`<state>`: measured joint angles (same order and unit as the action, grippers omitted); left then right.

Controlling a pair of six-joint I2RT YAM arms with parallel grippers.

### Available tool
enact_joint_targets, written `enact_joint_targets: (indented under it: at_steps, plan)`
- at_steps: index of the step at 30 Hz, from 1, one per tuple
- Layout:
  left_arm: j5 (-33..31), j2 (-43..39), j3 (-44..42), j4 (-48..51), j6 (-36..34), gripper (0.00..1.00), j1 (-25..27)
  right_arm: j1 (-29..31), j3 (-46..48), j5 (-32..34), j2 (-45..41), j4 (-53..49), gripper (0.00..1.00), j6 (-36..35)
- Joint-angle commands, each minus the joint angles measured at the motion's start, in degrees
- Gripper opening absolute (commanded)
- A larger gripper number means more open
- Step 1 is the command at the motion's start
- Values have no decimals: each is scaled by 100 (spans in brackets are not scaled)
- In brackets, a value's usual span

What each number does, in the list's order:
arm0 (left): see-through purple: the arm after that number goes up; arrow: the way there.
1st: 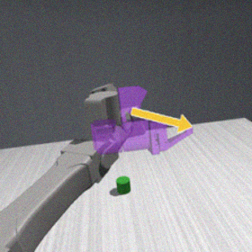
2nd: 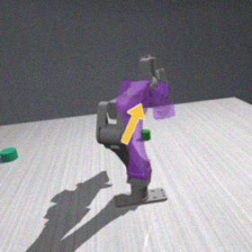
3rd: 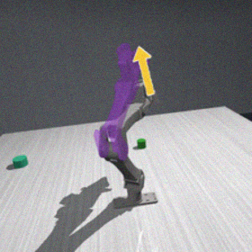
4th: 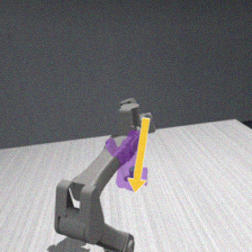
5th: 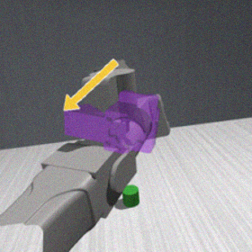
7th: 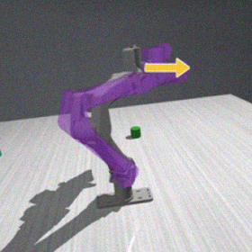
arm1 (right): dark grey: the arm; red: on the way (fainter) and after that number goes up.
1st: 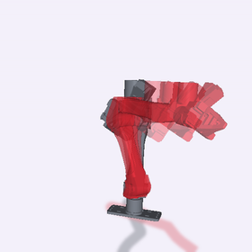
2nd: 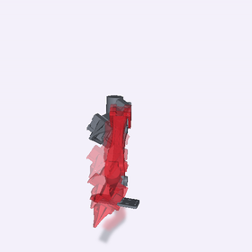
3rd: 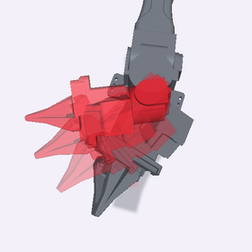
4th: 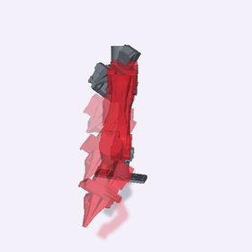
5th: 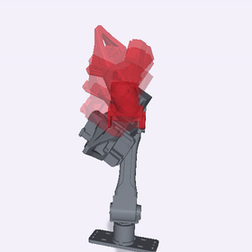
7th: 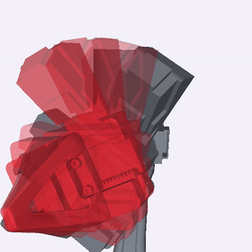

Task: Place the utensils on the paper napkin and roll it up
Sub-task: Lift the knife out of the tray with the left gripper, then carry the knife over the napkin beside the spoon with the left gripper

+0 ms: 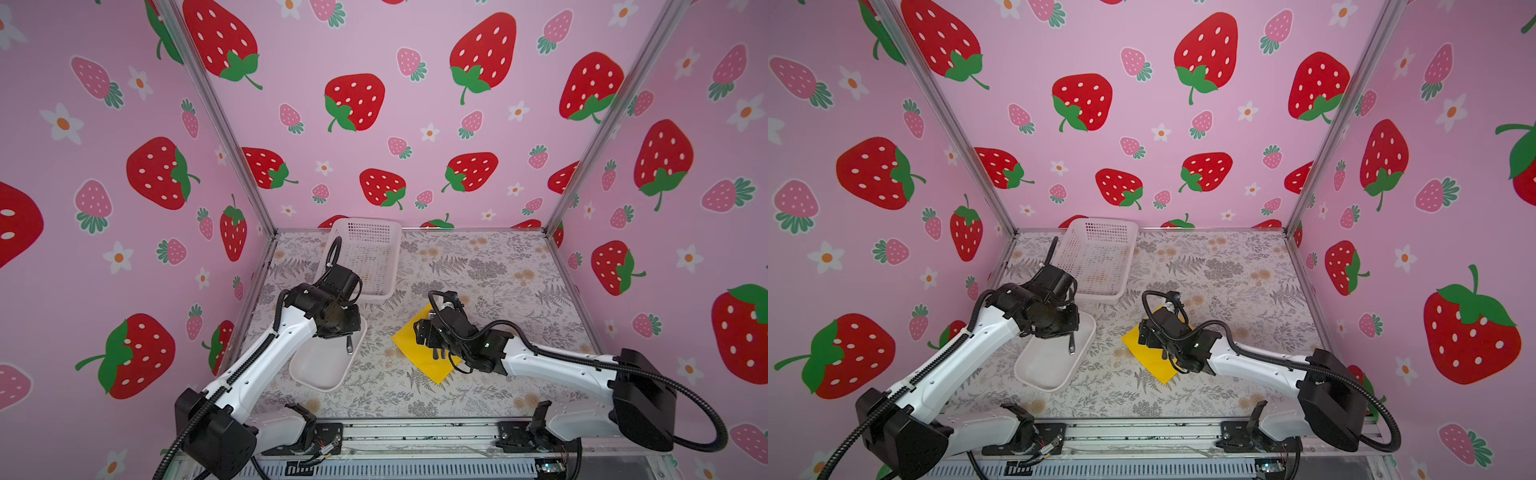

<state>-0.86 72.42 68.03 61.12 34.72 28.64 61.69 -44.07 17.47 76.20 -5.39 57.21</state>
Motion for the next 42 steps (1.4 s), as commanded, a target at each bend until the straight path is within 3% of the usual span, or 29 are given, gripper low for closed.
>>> enact_joint_targets:
  at_steps: [1, 13, 28, 42]
  plan:
    - [64, 286, 415, 73, 256, 2, 422, -90, 214, 89, -284, 1, 91, 200]
    - [474, 2165, 1438, -585, 504, 2, 1606, -468, 926, 107, -1128, -254, 91, 396]
    - [1176, 3941, 2000, -1309, 888, 1, 1697, -932, 1593, -263, -1609, -157, 92, 255]
    - [1429, 4672, 2219, -1568, 1081, 1, 1698, -1097, 1741, -451, -1385, -29, 92, 1]
